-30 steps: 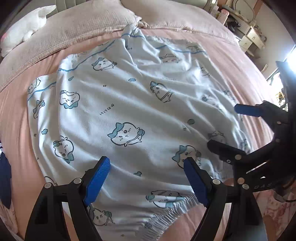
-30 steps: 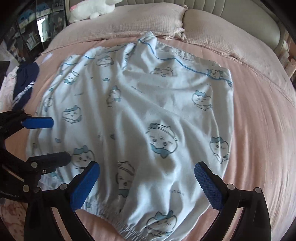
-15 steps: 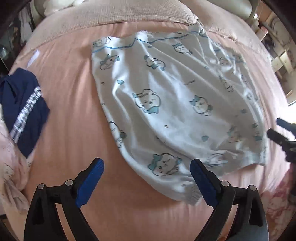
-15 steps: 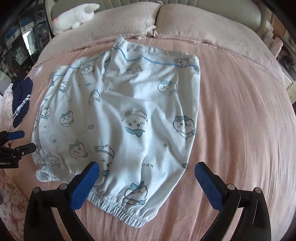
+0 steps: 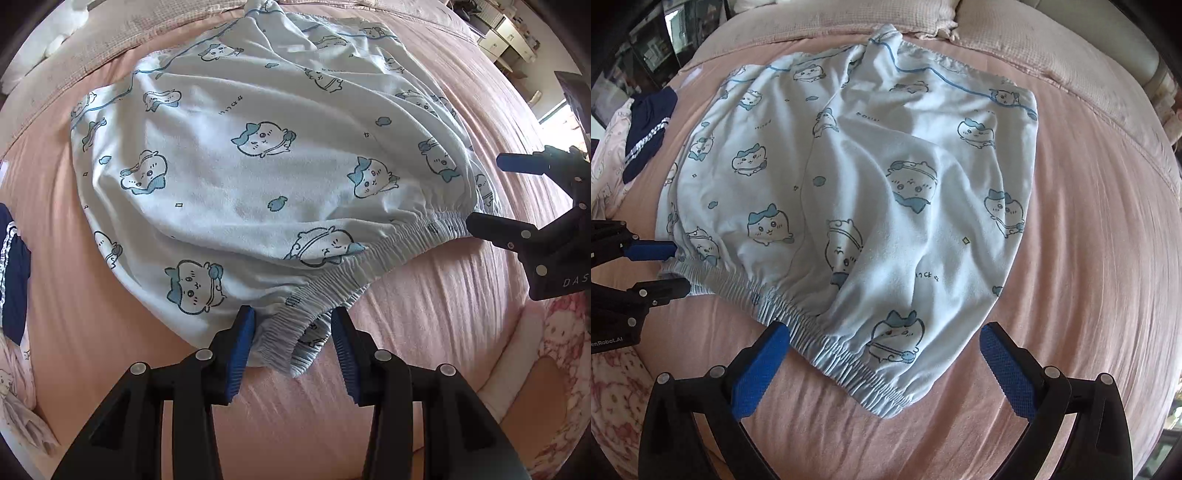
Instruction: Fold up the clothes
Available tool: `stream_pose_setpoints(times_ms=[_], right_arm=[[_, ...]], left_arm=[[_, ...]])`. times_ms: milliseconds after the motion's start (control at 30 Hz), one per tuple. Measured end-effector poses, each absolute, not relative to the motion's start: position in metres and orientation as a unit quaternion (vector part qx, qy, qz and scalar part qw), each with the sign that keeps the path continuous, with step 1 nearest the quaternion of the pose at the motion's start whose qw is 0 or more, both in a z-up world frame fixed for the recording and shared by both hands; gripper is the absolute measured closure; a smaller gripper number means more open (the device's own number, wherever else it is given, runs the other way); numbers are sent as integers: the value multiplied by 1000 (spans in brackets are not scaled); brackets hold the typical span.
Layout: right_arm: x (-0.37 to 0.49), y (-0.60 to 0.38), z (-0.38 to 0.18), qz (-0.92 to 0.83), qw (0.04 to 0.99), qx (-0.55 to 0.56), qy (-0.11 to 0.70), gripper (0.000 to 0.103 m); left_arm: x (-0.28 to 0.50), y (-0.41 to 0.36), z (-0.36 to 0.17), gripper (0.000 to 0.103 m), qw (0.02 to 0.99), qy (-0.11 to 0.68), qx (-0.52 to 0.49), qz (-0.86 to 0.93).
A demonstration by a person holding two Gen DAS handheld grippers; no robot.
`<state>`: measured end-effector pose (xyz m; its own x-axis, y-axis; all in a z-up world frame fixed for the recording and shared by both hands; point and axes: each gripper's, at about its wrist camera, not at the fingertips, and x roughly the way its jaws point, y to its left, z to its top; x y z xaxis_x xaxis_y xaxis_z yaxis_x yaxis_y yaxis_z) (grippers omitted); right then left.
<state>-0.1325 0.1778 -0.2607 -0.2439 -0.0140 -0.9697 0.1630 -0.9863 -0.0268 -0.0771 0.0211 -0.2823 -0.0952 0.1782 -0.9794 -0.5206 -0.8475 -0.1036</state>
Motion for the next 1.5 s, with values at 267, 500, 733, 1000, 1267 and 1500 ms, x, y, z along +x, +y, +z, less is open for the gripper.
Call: stream_pose_setpoints(times_ms=[267, 500, 733, 1000, 1267, 1500], right_arm=[[-130, 177, -265, -785, 64, 612, 68, 0], [-137, 210, -252, -804, 27, 593, 2, 0], [-138, 237, -250, -808, -6, 587, -54, 0], [-152, 236, -261, -802, -18, 597, 8, 0], [-164, 233, -259, -802, -1, 597, 13, 0], [-191, 229, -244, -806, 15, 591, 35, 0]], left_arm=[[-81, 22, -293, 70, 235, 169, -628, 722], [-88, 14, -294, 99, 230, 153, -635, 721], [-102, 1, -294, 99, 255, 188, -656, 685], [-94, -2, -304, 98, 259, 235, -660, 665], [-104, -54, -251, 24, 282, 151, -632, 706], [-166, -29, -218, 22, 276, 156, -591, 742]])
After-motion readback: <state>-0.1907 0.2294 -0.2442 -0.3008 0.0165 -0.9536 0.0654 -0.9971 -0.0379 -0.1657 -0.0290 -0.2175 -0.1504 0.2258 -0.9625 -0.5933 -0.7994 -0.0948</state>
